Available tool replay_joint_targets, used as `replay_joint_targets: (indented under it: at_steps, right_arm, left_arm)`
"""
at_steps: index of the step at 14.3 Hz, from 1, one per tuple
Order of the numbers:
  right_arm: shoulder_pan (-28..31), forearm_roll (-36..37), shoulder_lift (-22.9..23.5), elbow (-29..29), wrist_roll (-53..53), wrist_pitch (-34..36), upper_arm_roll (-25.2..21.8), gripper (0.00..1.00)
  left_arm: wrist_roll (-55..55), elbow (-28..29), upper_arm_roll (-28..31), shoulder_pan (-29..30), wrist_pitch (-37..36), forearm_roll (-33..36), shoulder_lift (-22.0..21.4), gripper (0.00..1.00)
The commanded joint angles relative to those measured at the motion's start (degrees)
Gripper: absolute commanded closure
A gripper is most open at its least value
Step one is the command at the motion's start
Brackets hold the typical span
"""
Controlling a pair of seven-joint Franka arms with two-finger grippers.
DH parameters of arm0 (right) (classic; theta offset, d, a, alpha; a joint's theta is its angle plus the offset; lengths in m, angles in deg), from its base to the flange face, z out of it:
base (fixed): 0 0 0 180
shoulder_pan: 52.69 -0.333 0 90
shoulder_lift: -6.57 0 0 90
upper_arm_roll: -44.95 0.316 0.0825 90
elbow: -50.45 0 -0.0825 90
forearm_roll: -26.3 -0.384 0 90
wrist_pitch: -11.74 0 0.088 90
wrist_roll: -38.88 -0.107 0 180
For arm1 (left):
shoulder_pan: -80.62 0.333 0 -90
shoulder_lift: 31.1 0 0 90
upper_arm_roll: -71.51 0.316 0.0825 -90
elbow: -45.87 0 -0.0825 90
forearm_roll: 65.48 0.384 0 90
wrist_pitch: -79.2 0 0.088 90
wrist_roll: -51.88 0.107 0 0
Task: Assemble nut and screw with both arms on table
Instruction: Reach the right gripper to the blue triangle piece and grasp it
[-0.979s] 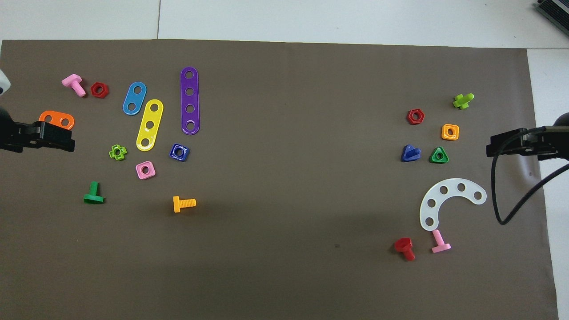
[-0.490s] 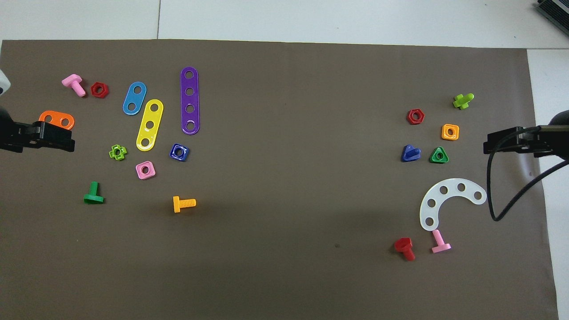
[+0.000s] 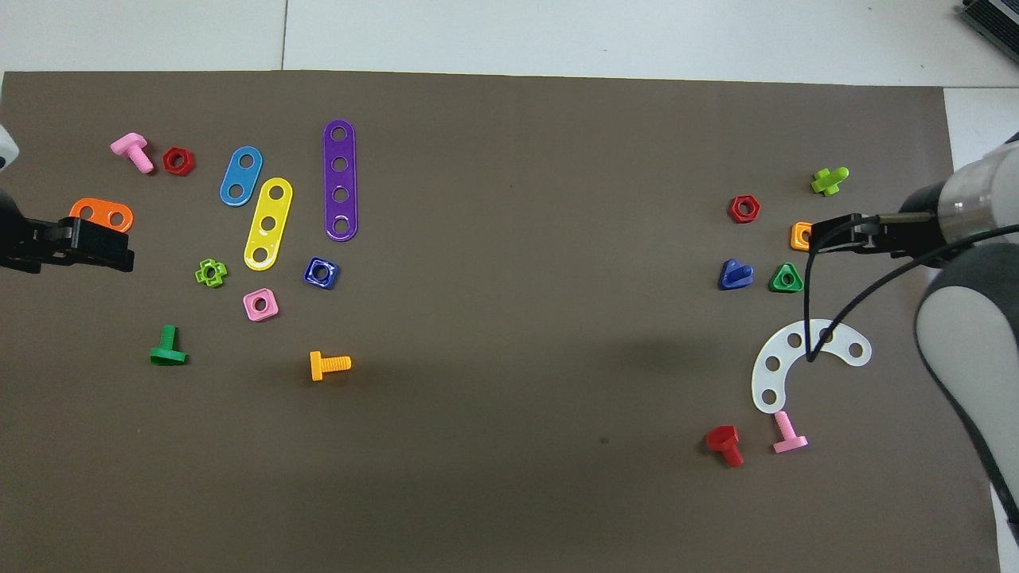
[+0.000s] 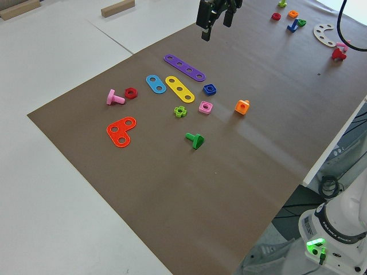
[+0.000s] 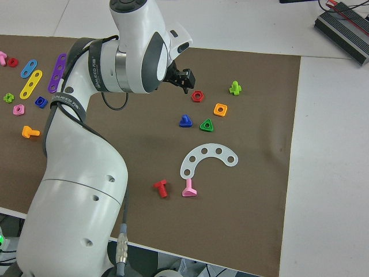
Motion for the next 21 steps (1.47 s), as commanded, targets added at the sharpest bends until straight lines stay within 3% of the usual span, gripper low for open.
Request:
replay_joint_targets:
  at_steps: [1,4,9,11,13,16,18,21]
  right_arm:
    - [0.1,-0.3,3.3,-5.6,1.7,-9.1,0.2,0.00]
    - [0.0,-0.3,7.3,-9.6,2.0,-18.7,0.2,0.00]
    - [0.9,-0.4,8.8,-14.5,6.0,-23.0,0.2,0.02]
    - [1.1,-0.4,9.1,-17.3,6.8,-28.0,0.2,0.16]
    - [1.1,-0.4,9.6,-17.2,6.7,-28.5,0.2,0.30]
    - [0.9,-0.4,9.9,-17.1,6.6,-29.0,0.2,0.35]
    - [0.9,-0.4,9.9,-17.1,6.6,-29.2,0.2,0.49]
    - [0.6,-0.4,10.3,-17.1,6.0,-31.5,0.2,0.49]
  left_arm:
    - [0.5,2.2,-0.6,1.0,1.2,0.0,-1.9,0.00]
    - [0.5,2.2,-0.6,1.0,1.2,0.0,-1.9,0.00]
    - [0.5,2.2,-0.6,1.0,1.2,0.0,-1.9,0.00]
    - [0.5,2.2,-0.6,1.0,1.2,0.0,-1.9,0.00]
    - [0.6,2.2,-0.6,1.0,1.2,0.0,-1.9,0.00]
    - [0.5,2.2,-0.6,1.0,1.2,0.0,-1.9,0.00]
    - [0.5,2.2,-0.6,1.0,1.2,0.0,-1.9,0.00]
    - [0.5,2.2,-0.6,0.9,1.2,0.0,-1.9,0.00]
